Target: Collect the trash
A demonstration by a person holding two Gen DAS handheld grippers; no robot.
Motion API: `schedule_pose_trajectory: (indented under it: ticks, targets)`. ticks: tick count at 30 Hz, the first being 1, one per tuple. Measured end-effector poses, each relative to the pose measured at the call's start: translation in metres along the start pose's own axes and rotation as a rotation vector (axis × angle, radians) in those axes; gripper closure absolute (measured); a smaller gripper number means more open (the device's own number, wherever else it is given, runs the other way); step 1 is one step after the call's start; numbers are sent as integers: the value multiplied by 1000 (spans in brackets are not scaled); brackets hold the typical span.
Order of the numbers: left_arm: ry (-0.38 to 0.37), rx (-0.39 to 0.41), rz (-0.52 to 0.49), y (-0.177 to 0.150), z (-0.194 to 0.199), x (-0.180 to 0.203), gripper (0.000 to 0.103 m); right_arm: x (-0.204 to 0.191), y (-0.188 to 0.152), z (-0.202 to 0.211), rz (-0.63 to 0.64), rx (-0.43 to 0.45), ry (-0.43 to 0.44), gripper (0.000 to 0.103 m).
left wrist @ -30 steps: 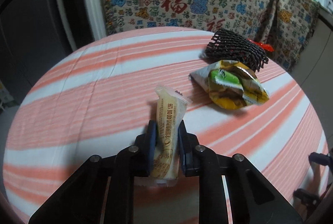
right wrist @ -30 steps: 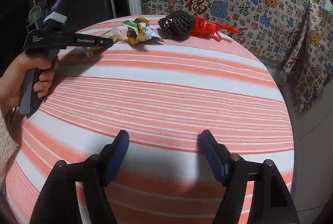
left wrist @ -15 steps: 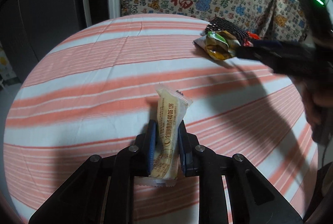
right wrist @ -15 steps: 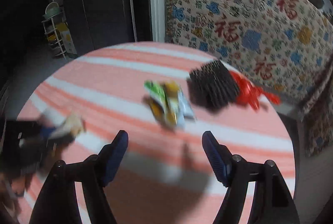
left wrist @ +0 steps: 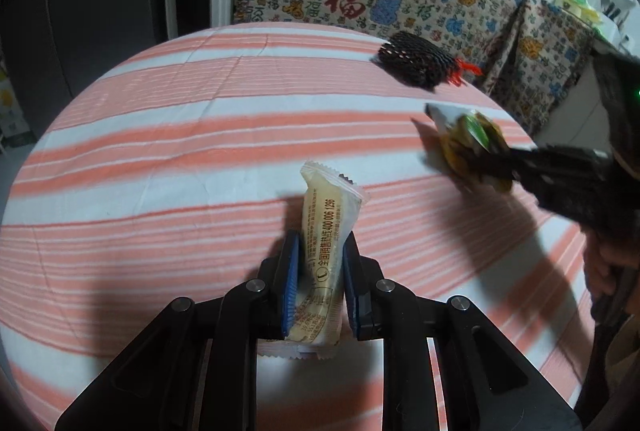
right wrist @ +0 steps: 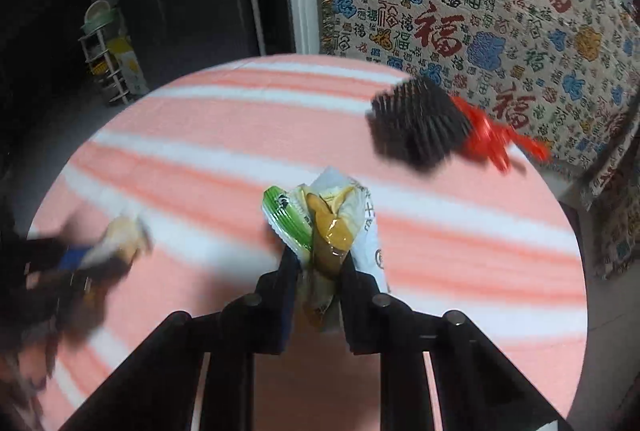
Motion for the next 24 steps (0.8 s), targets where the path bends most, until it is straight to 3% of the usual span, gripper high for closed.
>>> schedule_pose_trajectory:
  ticks: [2,4,5,7,8,11,16,24]
  targets:
    - [5,0,-10,-5,4,3,75,-6,-24,19,-4,9,27,82]
    - [-3,-5,-24,-8,5,6,48,-9,-43,36,-20,34,39,79]
    - [1,-10,-34,-8,5,8,41,-10,-52,44,-30,47,29,74]
    - [34,-20,-62,-10,3,12,22,-10,-62,52,-33,64,8,31]
    - [58,-25,-77,-10,1,13,20,-11,-66,55,-37,76,-10,24]
    - [129,-24,-128,-11,-5,15,13,-16,-72,54,-22,65,-38,24]
    - [144,-38,-101,-8,-8,5,1,-16,-83,37,-33,-35,-66,23]
    - [135,-43,-107,-3,-11,0,0,-10,-83,34,-44,-18,-66,12]
Point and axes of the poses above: each gripper's, at about its wrist camera, not at the fingertips, and z roughly against the way its jaws point, x to its right, y to its top, the point moved 1 cm from there along -z, roughly the way its jaws point, and after that the axes turned 7 degrees about z, right-handed, at the moved point
